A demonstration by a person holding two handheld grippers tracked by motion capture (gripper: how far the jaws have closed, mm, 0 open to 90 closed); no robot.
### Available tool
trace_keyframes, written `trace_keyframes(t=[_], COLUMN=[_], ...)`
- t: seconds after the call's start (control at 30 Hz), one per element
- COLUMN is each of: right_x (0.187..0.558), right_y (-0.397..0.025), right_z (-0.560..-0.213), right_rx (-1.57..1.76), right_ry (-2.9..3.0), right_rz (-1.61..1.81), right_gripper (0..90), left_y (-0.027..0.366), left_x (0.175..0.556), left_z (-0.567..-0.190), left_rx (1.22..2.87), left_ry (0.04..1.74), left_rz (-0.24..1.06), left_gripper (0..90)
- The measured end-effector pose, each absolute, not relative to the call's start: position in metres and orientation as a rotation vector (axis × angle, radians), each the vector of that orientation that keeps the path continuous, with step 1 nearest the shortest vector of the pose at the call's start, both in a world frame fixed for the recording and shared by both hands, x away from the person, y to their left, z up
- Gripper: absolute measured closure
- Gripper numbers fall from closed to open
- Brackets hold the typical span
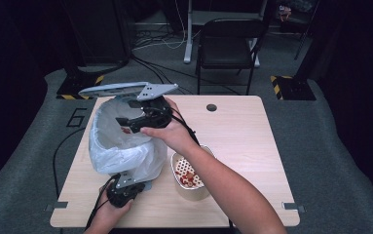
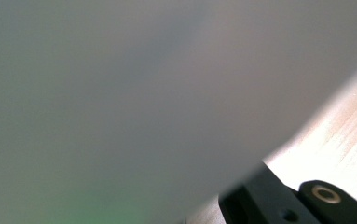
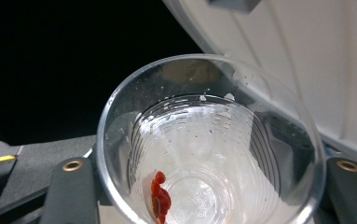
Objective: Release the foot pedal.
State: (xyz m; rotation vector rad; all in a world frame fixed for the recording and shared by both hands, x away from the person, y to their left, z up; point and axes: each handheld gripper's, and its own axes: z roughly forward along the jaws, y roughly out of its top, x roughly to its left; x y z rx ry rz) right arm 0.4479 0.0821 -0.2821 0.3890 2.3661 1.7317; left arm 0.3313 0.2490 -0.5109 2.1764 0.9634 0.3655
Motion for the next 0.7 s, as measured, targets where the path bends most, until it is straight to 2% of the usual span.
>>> trace_keyframes(t=[0.1, 0.2, 0.23, 0.33, 0.53, 0.7], right_x=[0.447, 0.446, 0.446, 0.445, 0.442, 0.438], right_y=[0.086, 0.091, 0.092, 0.090, 0.084, 0.074], right_z=[-0.284, -0.287, -0.288, -0.288, -0.285, -0.282], right_rx=[0.394, 0.395, 0.393, 0.393, 0.404, 0.384], right_ry=[2.383, 2.402, 2.406, 2.403, 2.398, 2.394], right_rz=[1.720, 1.702, 1.698, 1.681, 1.675, 1.674], right_gripper=[27.3, 12.5, 12.2, 2.2, 3.9, 11.2], left_y=[0.249, 0.249, 0.249, 0.249, 0.249, 0.249], left_x=[0.331, 0.331, 0.331, 0.331, 0.331, 0.331], left_z=[-0.511, -0.510, -0.510, -0.510, -0.511, -0.511], left_rx=[2.173, 2.182, 2.183, 2.187, 2.179, 2.178], left_ry=[0.966, 0.968, 0.967, 0.966, 0.963, 0.968], left_rz=[0.365, 0.365, 0.365, 0.367, 0.366, 0.367], left_gripper=[90.0, 90.0, 90.0, 90.0, 90.0, 90.0])
